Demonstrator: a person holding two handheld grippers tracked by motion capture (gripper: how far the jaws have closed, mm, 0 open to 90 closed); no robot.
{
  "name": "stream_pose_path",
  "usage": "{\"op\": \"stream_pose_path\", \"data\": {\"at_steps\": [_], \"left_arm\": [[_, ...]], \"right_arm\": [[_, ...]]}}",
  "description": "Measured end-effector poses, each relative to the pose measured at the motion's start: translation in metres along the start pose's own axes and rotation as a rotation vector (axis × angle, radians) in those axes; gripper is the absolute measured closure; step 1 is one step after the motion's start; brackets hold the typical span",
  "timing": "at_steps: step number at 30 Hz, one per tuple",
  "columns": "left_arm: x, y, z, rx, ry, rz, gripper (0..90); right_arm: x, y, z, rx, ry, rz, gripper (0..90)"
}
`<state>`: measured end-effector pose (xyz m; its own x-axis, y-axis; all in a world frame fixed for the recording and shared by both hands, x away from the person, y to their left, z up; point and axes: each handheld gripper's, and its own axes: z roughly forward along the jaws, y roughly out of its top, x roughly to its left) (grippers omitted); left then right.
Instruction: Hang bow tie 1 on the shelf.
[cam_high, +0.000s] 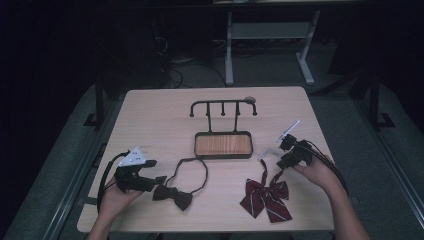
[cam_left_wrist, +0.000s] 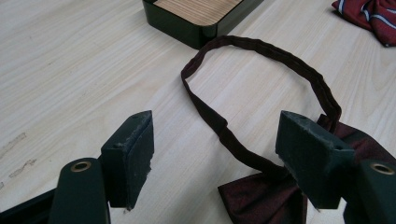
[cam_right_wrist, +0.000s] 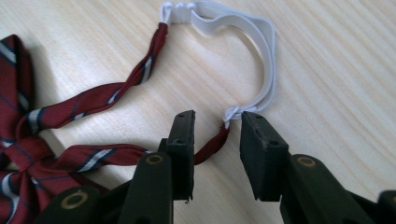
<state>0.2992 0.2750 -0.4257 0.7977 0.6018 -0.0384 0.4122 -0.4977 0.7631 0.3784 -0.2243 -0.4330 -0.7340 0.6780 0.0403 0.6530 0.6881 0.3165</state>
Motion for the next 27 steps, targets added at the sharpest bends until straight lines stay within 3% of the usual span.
{"op": "stream_pose_path", "data": {"at_steps": [9,19,20,27], "left_arm": [[-0.0009,0.0009,0.0005,0.003,-0.008,0.007,27.9],[-0.0020,0.0017,0.0005,-0.008,-0.015,0.005,27.8],[-0.0017,0.0018,0.0001,-0.009,-0.017,0.002,27.7],[-0.0009,0.0020,0.0004,-0.003,-0.017,0.011,27.5]], "right_arm": [[-0.0051,-0.0004,0.0035,0.023,-0.031,0.044,69.4],[-0.0041,0.0004,0.0063,0.044,-0.029,0.028,79.7],[-0.0026,0.0009,0.0061,0.045,-0.044,0.017,84.6],[-0.0024,0.0012,0.0066,0.054,-0.038,0.011,85.3]]}}
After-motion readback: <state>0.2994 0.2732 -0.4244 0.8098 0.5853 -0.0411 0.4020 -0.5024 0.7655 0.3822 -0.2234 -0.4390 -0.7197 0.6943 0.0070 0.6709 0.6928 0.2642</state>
